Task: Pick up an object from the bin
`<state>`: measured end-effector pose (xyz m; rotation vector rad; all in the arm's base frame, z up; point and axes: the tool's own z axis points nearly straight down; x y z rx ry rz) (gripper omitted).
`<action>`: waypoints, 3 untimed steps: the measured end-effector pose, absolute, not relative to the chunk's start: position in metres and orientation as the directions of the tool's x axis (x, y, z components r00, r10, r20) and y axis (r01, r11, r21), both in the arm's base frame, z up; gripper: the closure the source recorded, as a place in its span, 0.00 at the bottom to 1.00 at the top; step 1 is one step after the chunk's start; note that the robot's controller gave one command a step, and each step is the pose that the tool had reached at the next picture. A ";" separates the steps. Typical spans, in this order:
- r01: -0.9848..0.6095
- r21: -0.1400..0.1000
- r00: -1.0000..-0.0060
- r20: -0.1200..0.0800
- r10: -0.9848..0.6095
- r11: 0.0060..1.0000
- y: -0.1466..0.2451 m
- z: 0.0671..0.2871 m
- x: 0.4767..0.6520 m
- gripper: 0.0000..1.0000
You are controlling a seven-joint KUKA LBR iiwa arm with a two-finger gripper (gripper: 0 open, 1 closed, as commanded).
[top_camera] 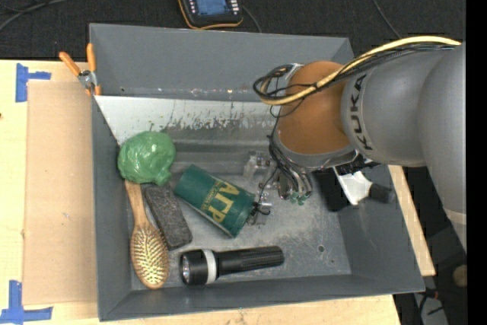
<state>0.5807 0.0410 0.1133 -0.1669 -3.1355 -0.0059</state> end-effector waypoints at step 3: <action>-0.200 -0.006 -0.979 -0.027 -0.200 0.980 0.074 0.074 0.599 1.00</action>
Offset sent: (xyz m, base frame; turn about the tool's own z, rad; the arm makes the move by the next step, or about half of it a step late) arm -0.1014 0.0718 -0.0433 -0.0606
